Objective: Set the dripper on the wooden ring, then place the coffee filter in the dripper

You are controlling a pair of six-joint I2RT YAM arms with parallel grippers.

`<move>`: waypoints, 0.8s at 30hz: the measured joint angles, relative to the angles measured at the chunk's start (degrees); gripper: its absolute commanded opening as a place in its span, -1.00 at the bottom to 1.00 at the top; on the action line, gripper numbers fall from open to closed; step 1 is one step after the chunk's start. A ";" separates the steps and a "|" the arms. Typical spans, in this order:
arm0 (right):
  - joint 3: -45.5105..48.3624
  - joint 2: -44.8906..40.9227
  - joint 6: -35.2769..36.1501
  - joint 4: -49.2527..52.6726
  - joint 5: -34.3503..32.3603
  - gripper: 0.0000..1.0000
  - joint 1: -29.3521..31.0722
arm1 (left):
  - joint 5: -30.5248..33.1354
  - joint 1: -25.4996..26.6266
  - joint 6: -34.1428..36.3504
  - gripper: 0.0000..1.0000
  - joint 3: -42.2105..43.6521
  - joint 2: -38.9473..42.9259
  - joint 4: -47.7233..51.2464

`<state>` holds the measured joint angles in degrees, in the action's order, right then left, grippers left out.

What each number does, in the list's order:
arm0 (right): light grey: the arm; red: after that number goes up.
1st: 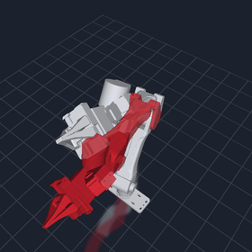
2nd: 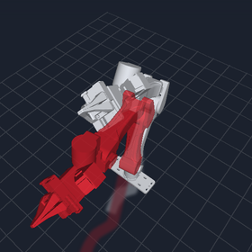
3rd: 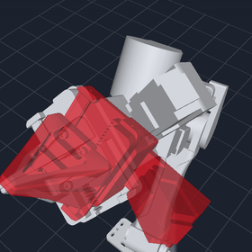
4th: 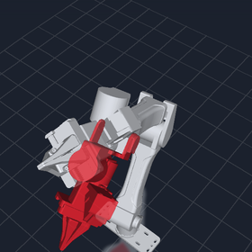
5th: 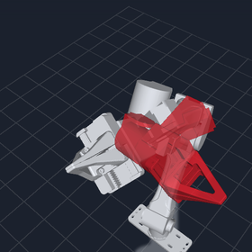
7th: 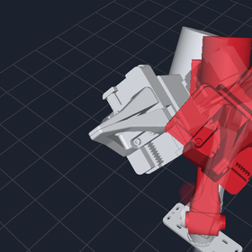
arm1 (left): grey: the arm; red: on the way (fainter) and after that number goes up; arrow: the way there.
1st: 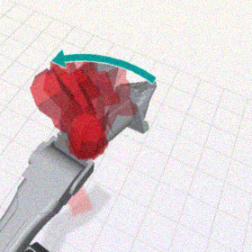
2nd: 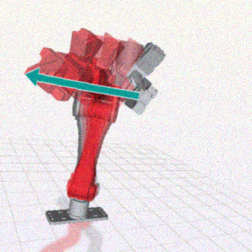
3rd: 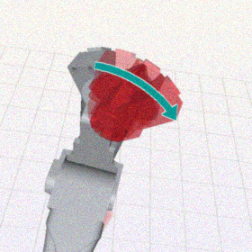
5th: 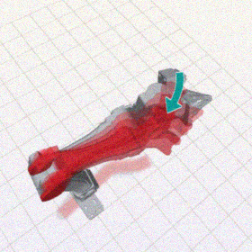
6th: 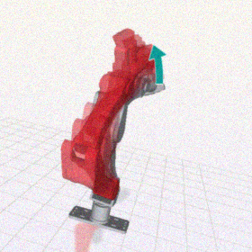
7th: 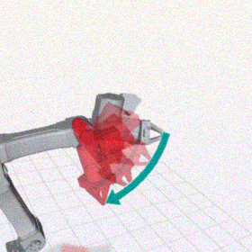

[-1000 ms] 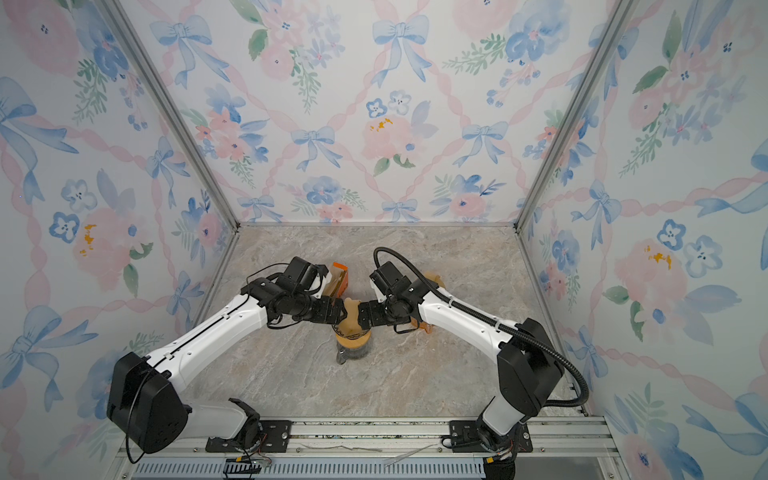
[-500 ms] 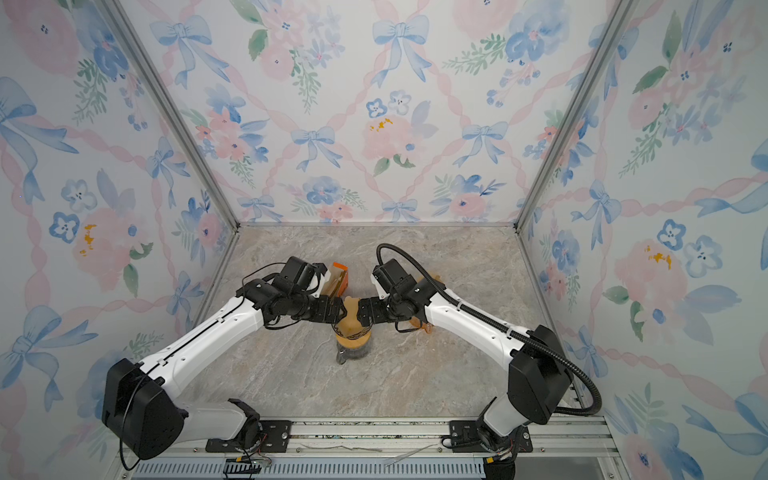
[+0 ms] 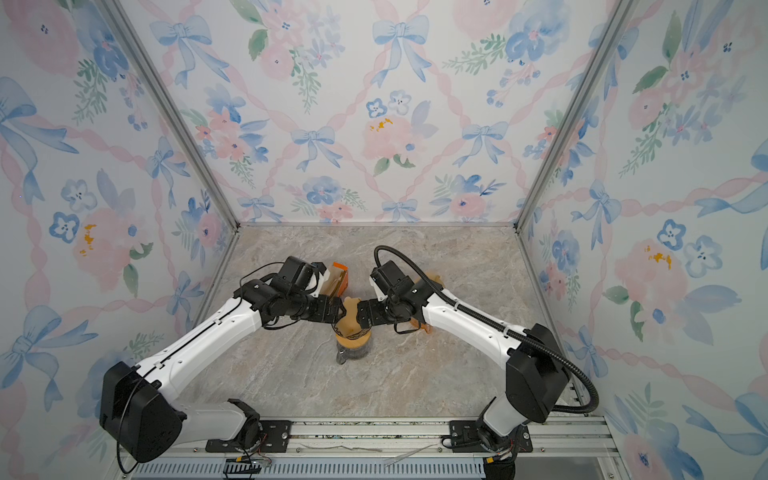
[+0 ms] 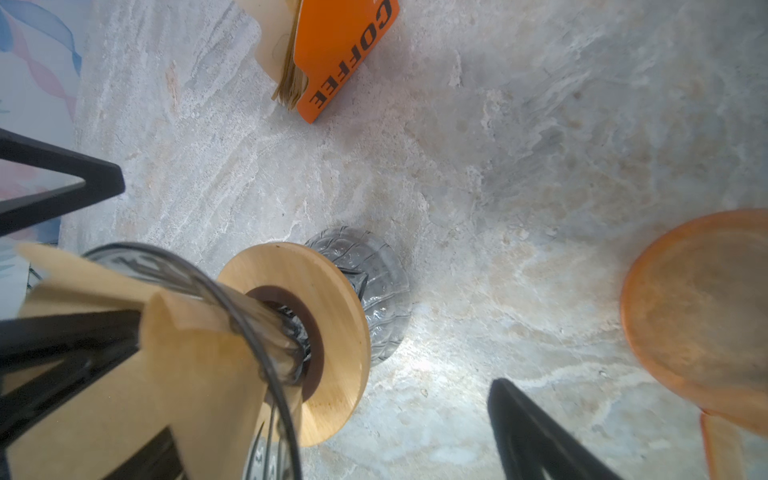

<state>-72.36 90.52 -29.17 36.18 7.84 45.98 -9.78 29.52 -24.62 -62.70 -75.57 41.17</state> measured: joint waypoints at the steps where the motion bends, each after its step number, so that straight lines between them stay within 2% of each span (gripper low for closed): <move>1: 0.00 0.22 0.02 0.22 -0.28 0.93 0.22 | 0.13 -0.28 0.17 0.95 0.13 0.07 0.00; 16: -0.28 1.55 -0.02 1.36 -3.50 0.93 0.63 | 0.28 -1.01 0.59 0.95 1.88 0.15 -0.83; 24: -1.07 1.53 -0.07 0.94 -0.31 0.93 0.63 | 0.31 -1.01 0.59 0.96 1.97 0.15 -0.81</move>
<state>-73.43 92.05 -29.23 37.12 7.53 46.61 -9.47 28.51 -24.03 -60.73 -75.42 40.36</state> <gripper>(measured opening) 0.963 0.978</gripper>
